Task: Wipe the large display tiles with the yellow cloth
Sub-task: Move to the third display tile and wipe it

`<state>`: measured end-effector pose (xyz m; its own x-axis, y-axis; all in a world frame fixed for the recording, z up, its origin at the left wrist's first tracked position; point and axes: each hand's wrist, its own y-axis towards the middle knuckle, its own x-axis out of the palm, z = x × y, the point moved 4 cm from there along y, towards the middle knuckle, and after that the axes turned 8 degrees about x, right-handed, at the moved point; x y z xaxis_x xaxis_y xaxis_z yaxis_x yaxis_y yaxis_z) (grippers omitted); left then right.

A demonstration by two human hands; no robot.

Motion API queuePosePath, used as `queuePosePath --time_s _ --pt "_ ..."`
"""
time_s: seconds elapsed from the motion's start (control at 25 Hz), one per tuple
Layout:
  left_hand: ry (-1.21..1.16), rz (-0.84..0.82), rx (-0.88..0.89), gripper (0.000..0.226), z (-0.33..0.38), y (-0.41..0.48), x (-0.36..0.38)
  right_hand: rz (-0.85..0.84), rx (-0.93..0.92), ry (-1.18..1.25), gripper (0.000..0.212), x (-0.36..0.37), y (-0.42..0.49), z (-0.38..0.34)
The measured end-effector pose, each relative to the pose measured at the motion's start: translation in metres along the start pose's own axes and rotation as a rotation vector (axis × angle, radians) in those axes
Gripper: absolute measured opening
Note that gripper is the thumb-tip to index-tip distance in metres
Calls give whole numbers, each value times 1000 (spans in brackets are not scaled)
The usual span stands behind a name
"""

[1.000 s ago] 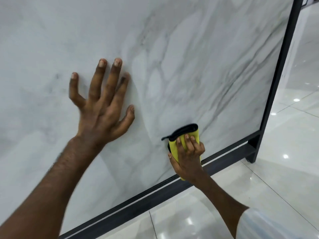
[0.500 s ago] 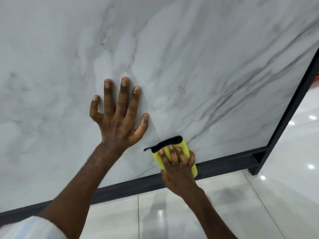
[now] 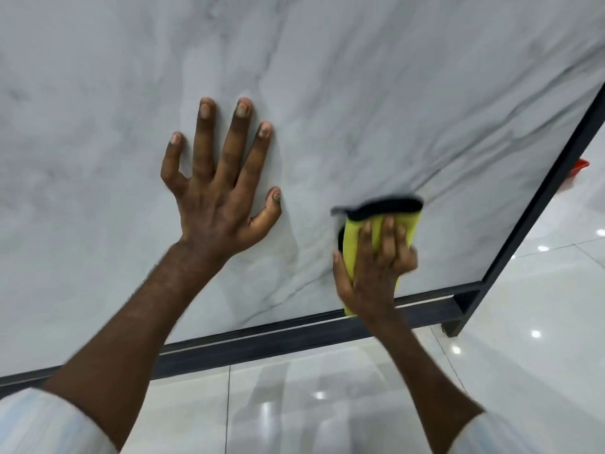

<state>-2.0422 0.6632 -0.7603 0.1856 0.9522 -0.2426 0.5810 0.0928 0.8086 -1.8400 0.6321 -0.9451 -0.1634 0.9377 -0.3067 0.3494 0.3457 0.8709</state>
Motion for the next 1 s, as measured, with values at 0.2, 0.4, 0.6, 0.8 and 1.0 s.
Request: queuePosePath --time_s 0.2,0.4,0.6,0.8,1.0 --pt "-50 21 -1 73 2 1 0 -241 -50 -135 87 19 -98 30" --pt "-37 43 -11 74 5 -1 0 -239 -100 -23 98 1 -43 3" --pt "-34 15 5 73 2 2 -4 -57 -89 178 94 -63 158 -76" --pt "-276 48 112 63 -12 48 -43 157 -73 38 77 -72 210 -90" --pt "-120 153 136 66 -77 186 -72 141 -111 2 78 -69 204 -83"
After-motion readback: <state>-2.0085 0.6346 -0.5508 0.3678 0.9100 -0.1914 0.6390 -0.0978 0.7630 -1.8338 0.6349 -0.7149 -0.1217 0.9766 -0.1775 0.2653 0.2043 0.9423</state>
